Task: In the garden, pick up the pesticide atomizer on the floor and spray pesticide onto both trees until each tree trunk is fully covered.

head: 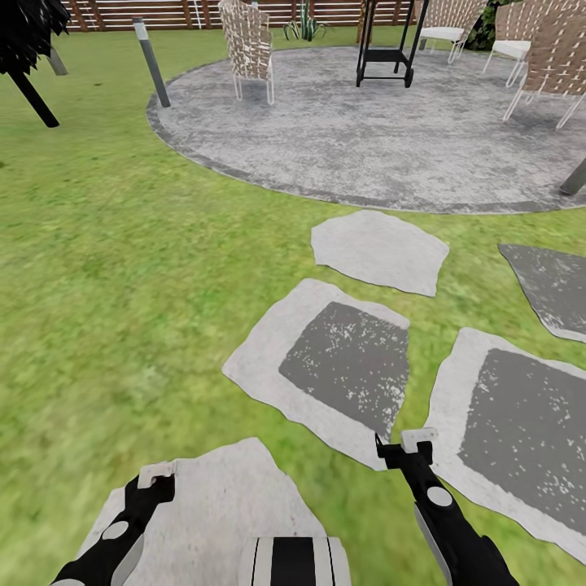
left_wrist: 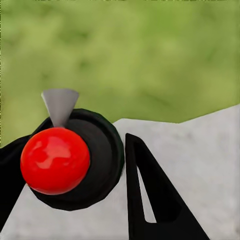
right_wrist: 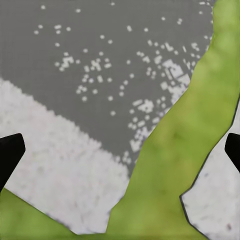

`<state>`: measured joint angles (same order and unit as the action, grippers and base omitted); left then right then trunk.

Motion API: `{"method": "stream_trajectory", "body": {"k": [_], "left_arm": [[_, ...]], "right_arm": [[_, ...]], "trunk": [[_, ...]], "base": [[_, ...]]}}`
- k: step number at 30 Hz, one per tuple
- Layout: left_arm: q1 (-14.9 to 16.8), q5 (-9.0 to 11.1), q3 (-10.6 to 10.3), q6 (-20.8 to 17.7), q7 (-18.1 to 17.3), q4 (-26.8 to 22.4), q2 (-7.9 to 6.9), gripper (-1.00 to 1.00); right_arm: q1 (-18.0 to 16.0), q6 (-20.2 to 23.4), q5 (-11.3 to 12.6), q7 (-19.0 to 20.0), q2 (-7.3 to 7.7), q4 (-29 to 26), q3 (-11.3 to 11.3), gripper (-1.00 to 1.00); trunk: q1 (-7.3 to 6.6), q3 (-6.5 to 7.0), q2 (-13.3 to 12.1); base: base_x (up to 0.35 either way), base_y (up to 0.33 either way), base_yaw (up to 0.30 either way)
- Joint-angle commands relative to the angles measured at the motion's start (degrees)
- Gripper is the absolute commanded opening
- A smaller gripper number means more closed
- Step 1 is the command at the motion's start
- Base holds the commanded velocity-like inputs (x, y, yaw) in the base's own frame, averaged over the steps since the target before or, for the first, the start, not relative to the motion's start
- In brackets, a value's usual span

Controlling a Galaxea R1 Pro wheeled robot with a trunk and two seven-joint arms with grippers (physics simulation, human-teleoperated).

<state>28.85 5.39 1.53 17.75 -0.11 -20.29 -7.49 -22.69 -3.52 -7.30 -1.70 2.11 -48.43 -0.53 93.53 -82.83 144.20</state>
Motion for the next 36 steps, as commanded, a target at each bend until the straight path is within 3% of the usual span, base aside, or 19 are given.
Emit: {"method": "stream_trajectory", "body": {"k": [1, 10, 31, 36], "left_arm": [[0.01, -0.03, 0.02, 0.00, 0.02, -0.04, -0.01, -1.00], [-0.02, 0.03, 0.02, 0.01, 0.00, -0.13, -0.07, -1.00], [-0.02, -0.03, -0.04, 0.00, -0.07, -0.08, -0.01, -1.00], [-0.02, -0.03, -0.07, 0.00, -0.17, 0.05, 0.01, -1.00]], "right_arm": [[0.01, 0.00, 0.00, -0.01, 0.00, 0.00, 0.00, 1.00], [-0.01, 0.00, 0.00, 0.02, 0.00, 0.00, 0.00, 1.00], [-0.01, 0.00, 0.00, 0.03, -0.18, 0.00, 0.09, 1.00], [0.01, -0.03, 0.00, 0.03, -0.18, 0.77, 0.09, 1.00]], "trunk": [[0.00, 0.00, 0.00], [0.00, 0.00, 0.00], [-0.54, 4.65, -0.28], [-0.67, 5.97, -0.35]], "base": [[0.000, 0.000, 0.000], [0.000, 0.000, 0.000], [0.000, 0.000, 0.000], [0.000, 0.000, -0.190]]}}
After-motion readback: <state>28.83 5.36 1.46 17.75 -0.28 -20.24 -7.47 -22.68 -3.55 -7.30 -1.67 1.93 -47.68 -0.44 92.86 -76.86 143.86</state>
